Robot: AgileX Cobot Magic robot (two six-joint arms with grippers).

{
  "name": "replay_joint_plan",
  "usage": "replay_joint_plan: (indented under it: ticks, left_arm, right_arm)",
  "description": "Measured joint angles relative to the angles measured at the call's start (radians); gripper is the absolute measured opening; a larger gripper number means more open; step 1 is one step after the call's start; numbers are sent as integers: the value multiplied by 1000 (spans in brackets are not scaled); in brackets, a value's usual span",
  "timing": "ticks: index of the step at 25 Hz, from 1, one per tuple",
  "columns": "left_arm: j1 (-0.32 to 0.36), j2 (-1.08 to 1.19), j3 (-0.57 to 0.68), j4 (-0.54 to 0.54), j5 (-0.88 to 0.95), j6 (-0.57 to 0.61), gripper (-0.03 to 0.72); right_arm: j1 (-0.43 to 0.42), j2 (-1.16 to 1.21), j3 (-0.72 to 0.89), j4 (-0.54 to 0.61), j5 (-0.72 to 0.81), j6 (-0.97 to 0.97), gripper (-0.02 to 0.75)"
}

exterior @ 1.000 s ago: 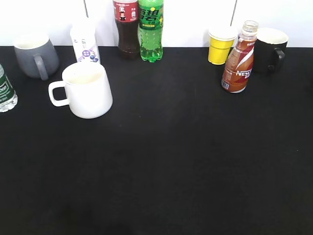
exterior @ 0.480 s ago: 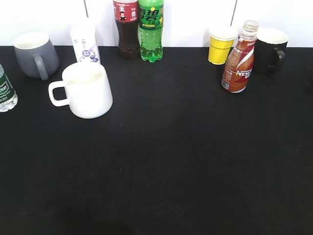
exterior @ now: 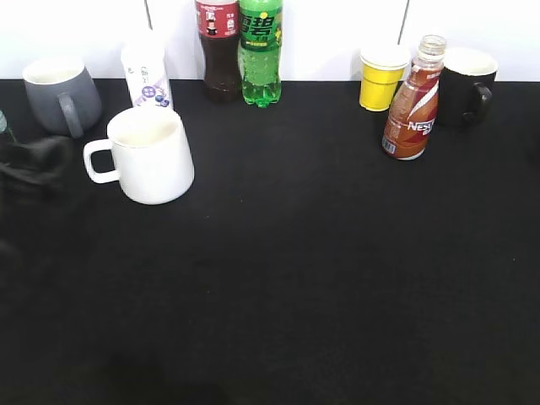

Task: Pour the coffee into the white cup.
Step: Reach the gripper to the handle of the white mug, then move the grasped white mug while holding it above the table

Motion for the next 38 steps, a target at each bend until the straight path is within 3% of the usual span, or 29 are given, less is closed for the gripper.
replay_joint_plan:
  ticks: [2,7,14,19,21,24,29,30,34,38]
  left_arm:
    - [-2,152,0,0,-156,0,521]
    - [-2,335,-4,0,-320,0,517]
    - [2,449,-110,-7,-342,0,496]
    - [60,539,-206,30,-340,0,484]
    - [68,585,-264,69,-342,0,416]
    - [68,657,-323,108,-377,0,123]
    - [67,671,-324,118,-430,-2,92]
    - [63,666,-320,142,-432,-27,90]
    - [56,601,-302,480,-448,-115,70]
    - [56,498,-301,636,-454,-228,69]
  right_arm:
    - [0,0,0,0,0,0,575]
    - [0,0,0,0,0,0,575]
    - [0,0,0,0,0,0,575]
    - [0,0,0,0,0,0,575]
    - [0,0,0,0,0,0,575]
    - [0,0,0,0,0,0,575]
    - [0,0,0,0,0,0,575]
    - [0,0,0,0,0,0,575]
    - [0,0,0,0,0,0,575]
    - [0,0,0,0,0,0,575]
